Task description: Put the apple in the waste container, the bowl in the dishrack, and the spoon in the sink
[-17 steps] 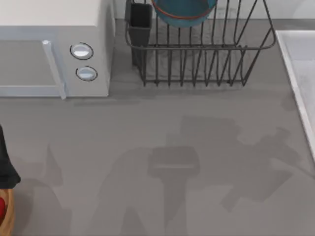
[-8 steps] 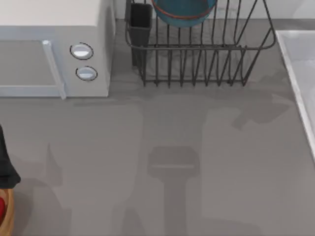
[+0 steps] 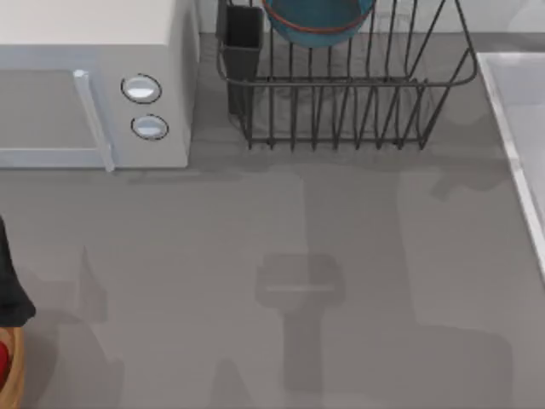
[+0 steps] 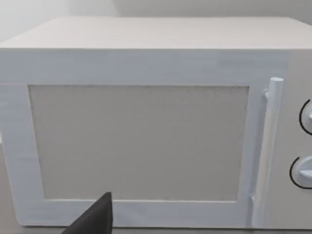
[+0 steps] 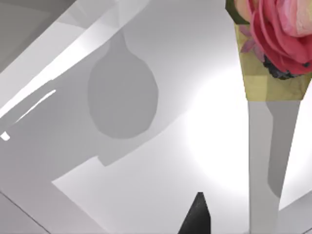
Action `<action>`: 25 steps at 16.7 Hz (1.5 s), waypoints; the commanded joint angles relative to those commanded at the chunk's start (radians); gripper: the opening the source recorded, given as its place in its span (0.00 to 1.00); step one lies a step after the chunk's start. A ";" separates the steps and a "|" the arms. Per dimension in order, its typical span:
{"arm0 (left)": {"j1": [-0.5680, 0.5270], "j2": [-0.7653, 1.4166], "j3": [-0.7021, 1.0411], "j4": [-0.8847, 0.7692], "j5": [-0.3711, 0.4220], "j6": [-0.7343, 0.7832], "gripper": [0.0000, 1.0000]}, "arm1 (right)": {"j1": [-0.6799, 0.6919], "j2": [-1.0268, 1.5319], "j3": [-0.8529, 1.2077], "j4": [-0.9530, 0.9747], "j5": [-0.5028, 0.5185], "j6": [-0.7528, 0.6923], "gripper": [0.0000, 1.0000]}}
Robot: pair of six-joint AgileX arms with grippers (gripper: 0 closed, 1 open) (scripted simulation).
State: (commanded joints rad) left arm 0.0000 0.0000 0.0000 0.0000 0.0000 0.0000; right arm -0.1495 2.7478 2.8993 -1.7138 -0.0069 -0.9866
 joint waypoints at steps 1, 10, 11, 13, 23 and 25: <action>0.000 0.000 0.000 0.000 0.000 0.000 1.00 | 0.000 0.002 0.002 0.000 0.000 0.000 0.00; 0.000 0.000 0.000 0.000 0.000 0.000 1.00 | 0.008 -0.041 -0.117 0.087 -0.001 -0.001 0.00; 0.000 0.000 0.000 0.000 0.000 0.000 1.00 | 0.009 -0.057 -0.168 0.119 -0.001 -0.001 0.00; 0.000 0.000 0.000 0.000 0.000 0.000 1.00 | 0.006 -0.088 -0.282 0.187 -0.001 0.000 0.00; 0.000 0.000 0.000 0.000 0.000 0.000 1.00 | 0.000 -0.145 -0.466 0.320 -0.002 0.000 0.08; 0.000 0.000 0.000 0.000 0.000 0.000 1.00 | 0.000 -0.145 -0.466 0.320 -0.002 0.000 0.23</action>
State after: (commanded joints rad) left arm 0.0000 0.0000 0.0000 0.0000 0.0000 0.0000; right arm -0.1491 2.6027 2.4336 -1.3943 -0.0091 -0.9867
